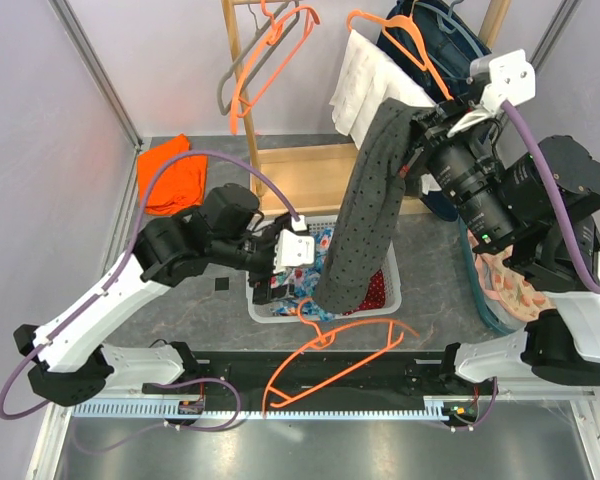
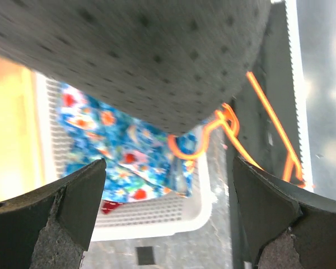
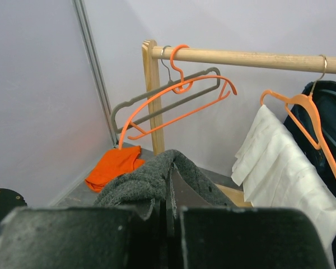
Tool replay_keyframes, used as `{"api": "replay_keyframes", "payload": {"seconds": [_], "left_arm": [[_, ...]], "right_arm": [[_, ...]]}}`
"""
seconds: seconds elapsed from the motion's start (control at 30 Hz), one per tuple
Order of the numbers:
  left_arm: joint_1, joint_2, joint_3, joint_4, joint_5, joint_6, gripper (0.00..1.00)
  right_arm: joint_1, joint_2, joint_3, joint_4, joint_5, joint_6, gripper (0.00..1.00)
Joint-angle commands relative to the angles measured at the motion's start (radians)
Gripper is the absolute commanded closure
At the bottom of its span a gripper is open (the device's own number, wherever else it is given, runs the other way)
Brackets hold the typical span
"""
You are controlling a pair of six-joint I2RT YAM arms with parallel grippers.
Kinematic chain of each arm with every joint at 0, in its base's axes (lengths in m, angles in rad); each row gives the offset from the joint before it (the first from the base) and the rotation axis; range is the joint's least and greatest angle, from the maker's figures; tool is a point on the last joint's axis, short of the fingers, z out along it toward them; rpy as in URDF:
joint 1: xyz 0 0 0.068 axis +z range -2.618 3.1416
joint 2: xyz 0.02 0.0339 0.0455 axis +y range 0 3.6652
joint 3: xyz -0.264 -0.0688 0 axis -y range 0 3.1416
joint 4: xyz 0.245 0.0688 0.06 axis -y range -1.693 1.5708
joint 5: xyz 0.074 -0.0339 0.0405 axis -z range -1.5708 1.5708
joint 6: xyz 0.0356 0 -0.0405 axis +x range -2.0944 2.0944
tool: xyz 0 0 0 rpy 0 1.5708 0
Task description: Remove the skirt from the hanger
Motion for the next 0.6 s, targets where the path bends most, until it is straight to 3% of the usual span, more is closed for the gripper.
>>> {"api": "replay_keyframes", "payload": {"seconds": [0.0,0.3,0.57], "left_arm": [[0.004,-0.012,0.122,0.086,-0.036,-0.031,0.0],[0.035,-0.033,0.145,0.115,-0.082,-0.048,0.0],[0.044,-0.058,0.108,0.129,-0.099,-0.058,0.0]], "right_arm": [[0.001,0.046,0.1,0.073,-0.043,-0.017,1.0],[0.001,0.155,0.068,0.154,0.004,-0.058,1.0],[-0.005,0.097,-0.192,0.189,0.115,-0.003,1.0]]}}
